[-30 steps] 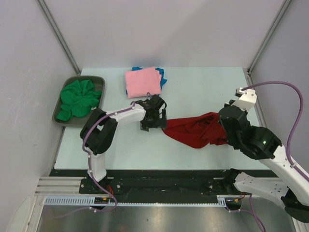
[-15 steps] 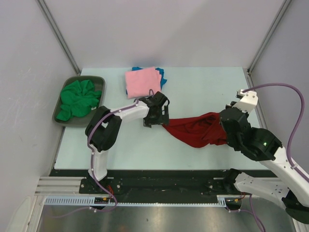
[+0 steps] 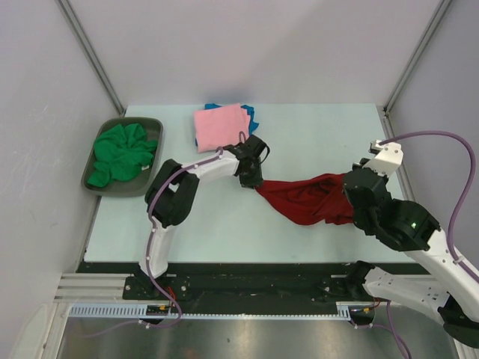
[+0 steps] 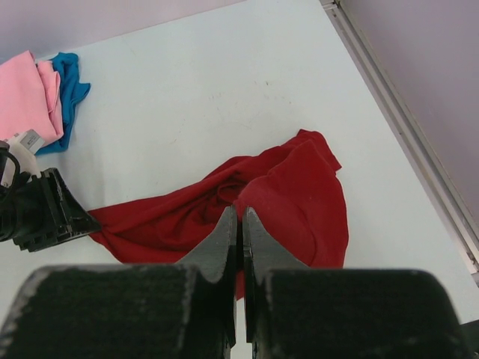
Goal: Fold and stack the t-shirts
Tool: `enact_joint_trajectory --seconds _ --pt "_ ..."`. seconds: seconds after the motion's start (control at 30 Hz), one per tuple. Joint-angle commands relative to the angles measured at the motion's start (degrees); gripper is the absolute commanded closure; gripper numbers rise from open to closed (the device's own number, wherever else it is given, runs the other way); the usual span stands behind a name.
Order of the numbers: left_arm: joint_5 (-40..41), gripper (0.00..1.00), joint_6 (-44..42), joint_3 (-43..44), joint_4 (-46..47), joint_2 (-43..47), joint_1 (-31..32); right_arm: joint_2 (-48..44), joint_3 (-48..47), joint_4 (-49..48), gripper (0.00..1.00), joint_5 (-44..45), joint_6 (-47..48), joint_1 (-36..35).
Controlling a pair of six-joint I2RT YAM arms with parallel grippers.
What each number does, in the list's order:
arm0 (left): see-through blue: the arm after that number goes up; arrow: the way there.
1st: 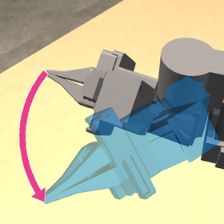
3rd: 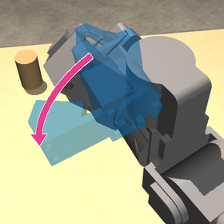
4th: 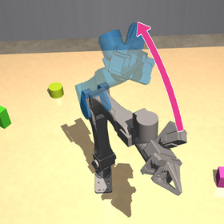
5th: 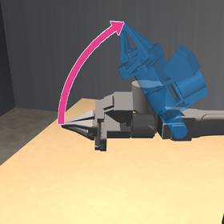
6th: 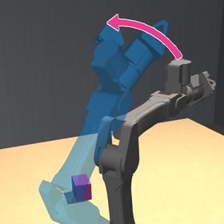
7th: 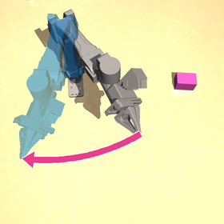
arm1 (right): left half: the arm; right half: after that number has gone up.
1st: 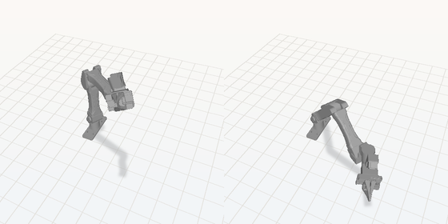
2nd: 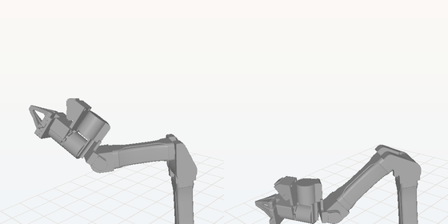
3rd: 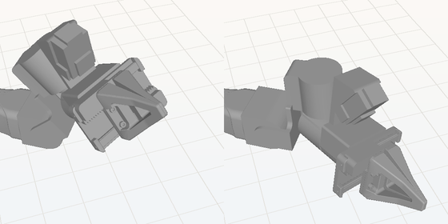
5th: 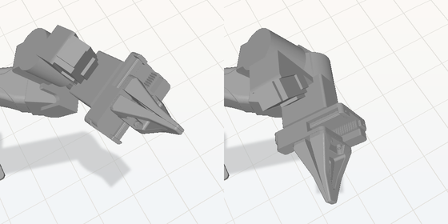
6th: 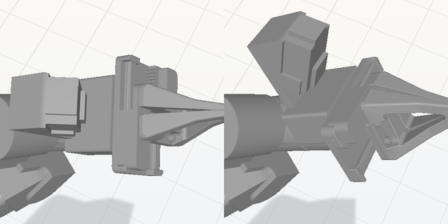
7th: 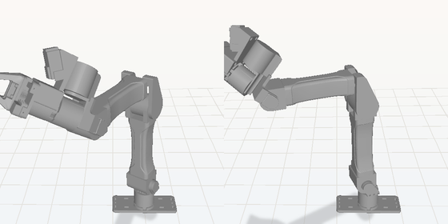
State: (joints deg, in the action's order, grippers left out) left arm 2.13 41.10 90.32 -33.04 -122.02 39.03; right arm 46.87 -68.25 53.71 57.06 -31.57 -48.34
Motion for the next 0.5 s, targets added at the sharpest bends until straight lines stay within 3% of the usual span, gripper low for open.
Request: enact_joint_trajectory --seconds 0.0,0.07,0.2,0.3,0.47 --pt "-1.0 0.77 1.6 1.5 0.4 -4.2 -0.2 -1.1 -0.2 0.2 1.0 2.8 -1.3 -0.4" --pt "-0.5 1.0 2.0 2.0 0.0 -4.5 -0.2 -1.2 -0.2 0.3 1.0 2.9 -1.2 -0.4" --pt "0.3 1.0 1.8 -1.6 1.1 -1.0 -0.2 -0.7 -0.2 -0.7 1.0 2.8 -0.2 -0.4" --pt "1.4 1.0 1.7 -6.9 2.1 7.2 -0.4 0.3 -0.3 -5.9 1.0 1.0 4.8 -0.4" --pt "2.6 1.0 -1.2 -14.1 4.4 30.1 -0.5 -6.3 -1.0 -25.3 1.0 -6.8 18.5 -2.0"
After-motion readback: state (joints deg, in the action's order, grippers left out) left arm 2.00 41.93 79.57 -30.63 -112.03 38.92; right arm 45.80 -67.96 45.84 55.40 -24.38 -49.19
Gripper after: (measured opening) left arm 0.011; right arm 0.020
